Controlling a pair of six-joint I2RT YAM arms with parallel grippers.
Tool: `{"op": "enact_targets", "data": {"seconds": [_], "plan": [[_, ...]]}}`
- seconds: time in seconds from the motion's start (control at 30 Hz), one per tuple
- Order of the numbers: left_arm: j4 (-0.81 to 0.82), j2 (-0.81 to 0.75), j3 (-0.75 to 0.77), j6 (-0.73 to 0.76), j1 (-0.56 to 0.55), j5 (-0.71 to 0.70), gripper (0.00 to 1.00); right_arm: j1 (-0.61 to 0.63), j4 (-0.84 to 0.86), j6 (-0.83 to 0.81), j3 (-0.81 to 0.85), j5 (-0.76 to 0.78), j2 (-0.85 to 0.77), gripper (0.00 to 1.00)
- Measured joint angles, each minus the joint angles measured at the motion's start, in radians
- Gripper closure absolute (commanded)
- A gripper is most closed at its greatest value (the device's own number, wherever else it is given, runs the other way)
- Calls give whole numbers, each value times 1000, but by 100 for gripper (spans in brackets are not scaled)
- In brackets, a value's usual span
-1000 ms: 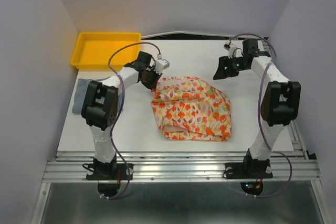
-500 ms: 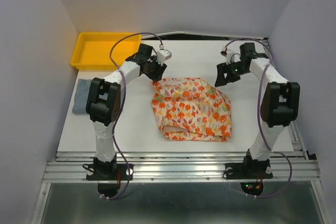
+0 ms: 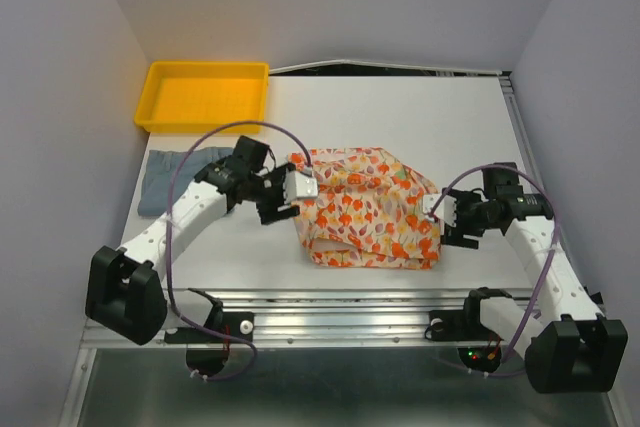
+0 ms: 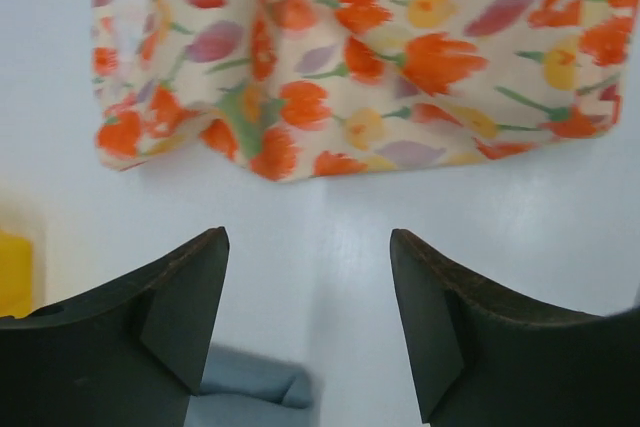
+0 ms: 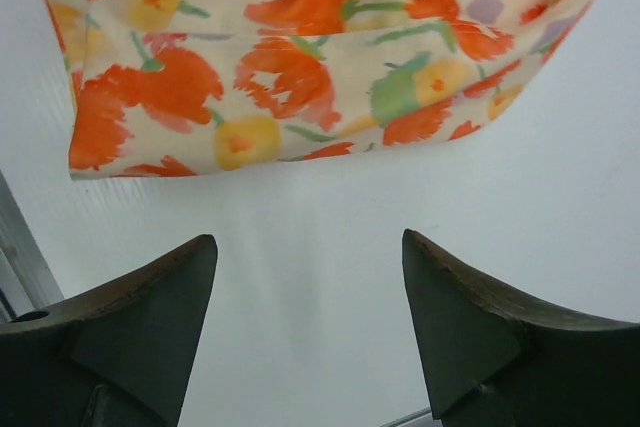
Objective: Fold and stack the skirts
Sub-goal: Flatten the skirt out
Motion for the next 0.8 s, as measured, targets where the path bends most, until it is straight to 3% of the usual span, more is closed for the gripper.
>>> {"op": "enact_targets", "data": {"seconds": [0.13,0.23,0.47,0.8], "plan": [[10,-115,-301,76,-170,-39,23,0,-15,-259,-121,-12,-73,20],[14,-141,-415,88,-270,-64,22,0,-27,-422,-174,-20,-103,21],[151,-195,-478,98,-391,-103,24,0,-43,-568,-324,-97,-207,30],[316,-193,-575,87,-463,-140,32,10,37,-606,-344,-205,-121,44]]}}
